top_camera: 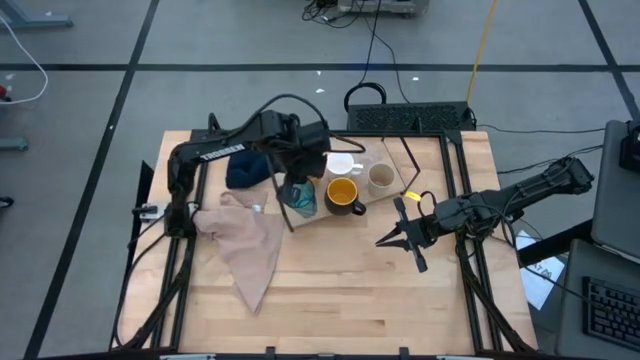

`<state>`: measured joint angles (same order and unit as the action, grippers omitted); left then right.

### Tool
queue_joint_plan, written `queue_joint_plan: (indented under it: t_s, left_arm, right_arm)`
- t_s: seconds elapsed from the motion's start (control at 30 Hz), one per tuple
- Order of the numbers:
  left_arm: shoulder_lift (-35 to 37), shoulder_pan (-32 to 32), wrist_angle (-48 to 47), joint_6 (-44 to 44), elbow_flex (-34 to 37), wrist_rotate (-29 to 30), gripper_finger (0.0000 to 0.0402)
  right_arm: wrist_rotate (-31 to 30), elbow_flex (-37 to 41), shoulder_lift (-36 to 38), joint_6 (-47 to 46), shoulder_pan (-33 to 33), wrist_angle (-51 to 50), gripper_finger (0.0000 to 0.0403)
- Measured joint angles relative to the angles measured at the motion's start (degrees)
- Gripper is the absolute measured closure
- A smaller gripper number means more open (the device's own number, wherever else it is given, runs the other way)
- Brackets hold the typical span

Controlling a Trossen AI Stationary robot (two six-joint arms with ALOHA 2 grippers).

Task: Stack small to large cups/mugs on shelf
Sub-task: Put the blue cup on the shelf aligned with the other yellow cup

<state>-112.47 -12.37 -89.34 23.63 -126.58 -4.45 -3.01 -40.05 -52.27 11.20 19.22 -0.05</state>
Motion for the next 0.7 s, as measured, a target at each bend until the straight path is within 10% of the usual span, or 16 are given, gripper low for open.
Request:
queue_joint_plan:
  t_s: [0.7]
  left_arm:
    - [-5.6, -3.5, -0.6, 4.2, 0.0, -1.9, 0.0398]
  right_arm:
    - [0.0, 0.0, 0.1, 0.0, 0.0, -1.9, 0.0394]
